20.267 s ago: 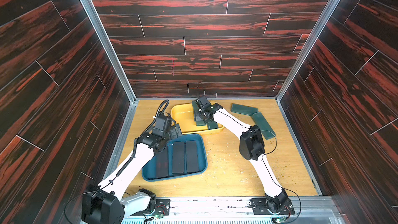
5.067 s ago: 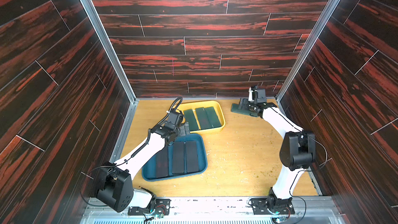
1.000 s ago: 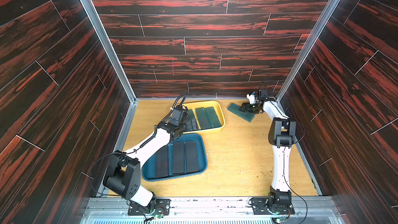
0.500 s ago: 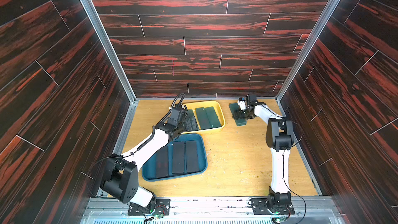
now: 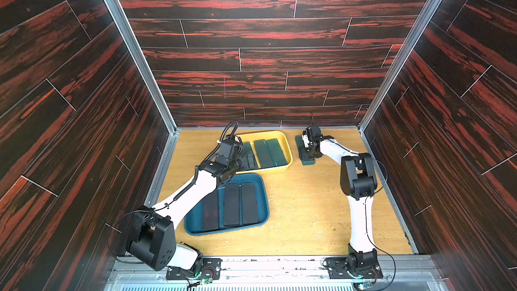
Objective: Place the pencil cases by color into the storage box
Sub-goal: Move the pencil case to the center of the board.
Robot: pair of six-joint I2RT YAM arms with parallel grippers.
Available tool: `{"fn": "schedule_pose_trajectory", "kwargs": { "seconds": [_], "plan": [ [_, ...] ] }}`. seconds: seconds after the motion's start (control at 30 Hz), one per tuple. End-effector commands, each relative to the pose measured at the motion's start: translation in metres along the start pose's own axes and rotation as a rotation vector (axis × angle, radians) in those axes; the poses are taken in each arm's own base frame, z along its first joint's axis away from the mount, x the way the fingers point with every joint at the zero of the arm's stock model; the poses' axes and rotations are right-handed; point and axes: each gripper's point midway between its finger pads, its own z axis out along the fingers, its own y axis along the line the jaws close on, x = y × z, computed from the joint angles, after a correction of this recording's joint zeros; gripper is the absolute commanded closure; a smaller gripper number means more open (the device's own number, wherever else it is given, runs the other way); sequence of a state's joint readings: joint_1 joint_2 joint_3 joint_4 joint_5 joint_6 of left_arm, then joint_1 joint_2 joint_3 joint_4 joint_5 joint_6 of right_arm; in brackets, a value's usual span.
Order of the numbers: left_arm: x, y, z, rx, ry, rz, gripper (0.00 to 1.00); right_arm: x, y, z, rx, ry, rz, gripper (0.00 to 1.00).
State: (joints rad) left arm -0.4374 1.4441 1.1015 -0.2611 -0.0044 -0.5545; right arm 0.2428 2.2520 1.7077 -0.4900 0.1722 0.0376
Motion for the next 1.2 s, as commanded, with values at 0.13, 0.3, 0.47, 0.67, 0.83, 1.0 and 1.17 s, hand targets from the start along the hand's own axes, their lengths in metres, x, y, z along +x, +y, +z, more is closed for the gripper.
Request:
{"fn": "schedule_pose_trajectory", "kwargs": {
  "seconds": [0.13,0.3,0.47,0.67,0.83,1.0,1.17],
  "plan": [
    [0.002,0.001,-0.010,-0.020,-0.009,-0.009,0.02,0.082,0.008,-0.025,-0.040,0.090,0.070,0.33],
    [0.006,-0.001,-0.007,-0.045,0.011,0.001,0.02,0.132,0.032,-0.046,-0.057,0.128,0.086,0.32],
    [0.010,-0.005,-0.006,-0.083,0.025,0.018,0.02,0.183,0.049,-0.059,-0.076,0.196,0.155,0.32],
    [0.018,-0.012,-0.006,-0.097,0.024,0.016,0.02,0.230,0.075,-0.070,-0.034,0.240,0.178,0.34],
    [0.028,-0.019,-0.004,-0.105,0.035,0.022,0.02,0.237,0.098,-0.090,-0.074,0.218,0.187,0.27],
    [0.036,-0.026,-0.003,-0.118,0.038,0.019,0.02,0.213,0.092,-0.114,-0.069,0.112,0.215,0.05],
    [0.049,-0.046,0.000,-0.118,0.042,0.022,0.02,0.185,0.078,-0.151,-0.038,-0.026,0.252,0.02]
  ]
}}
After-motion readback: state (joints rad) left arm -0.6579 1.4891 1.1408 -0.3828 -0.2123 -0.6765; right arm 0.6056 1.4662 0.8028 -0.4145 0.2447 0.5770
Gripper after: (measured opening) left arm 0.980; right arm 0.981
